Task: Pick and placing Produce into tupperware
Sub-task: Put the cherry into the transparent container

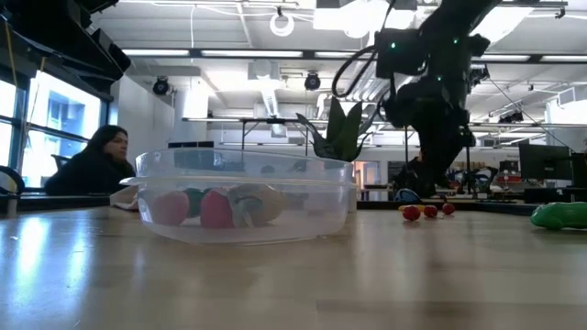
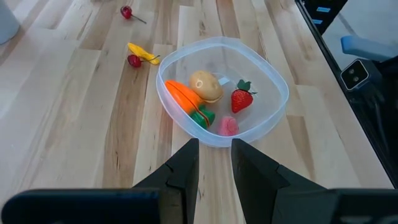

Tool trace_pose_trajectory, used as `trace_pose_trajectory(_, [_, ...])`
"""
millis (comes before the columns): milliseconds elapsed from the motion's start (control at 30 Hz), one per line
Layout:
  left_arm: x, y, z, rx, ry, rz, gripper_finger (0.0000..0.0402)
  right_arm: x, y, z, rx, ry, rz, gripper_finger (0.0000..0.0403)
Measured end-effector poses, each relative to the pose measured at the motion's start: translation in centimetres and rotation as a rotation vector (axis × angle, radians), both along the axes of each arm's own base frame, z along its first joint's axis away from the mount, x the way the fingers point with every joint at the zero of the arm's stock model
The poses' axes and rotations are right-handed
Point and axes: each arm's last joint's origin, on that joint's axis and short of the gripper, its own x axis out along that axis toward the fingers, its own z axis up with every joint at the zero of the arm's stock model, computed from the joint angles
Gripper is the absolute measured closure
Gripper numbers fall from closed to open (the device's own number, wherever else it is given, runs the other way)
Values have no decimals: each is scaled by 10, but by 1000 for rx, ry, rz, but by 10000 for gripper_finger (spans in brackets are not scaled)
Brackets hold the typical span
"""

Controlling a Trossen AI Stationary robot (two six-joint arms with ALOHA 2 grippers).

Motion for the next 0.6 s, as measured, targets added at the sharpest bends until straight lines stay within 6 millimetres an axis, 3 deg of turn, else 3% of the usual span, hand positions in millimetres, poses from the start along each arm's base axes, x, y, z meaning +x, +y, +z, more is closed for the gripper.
trace_pose_trajectory(267, [0,0,0,0,0,0,318,18,-4,-16,19,0,-9,283])
trace_pose_trajectory(600, [0,0,0,0,0,0,318,21,-9,-22,-73,41,-116,216])
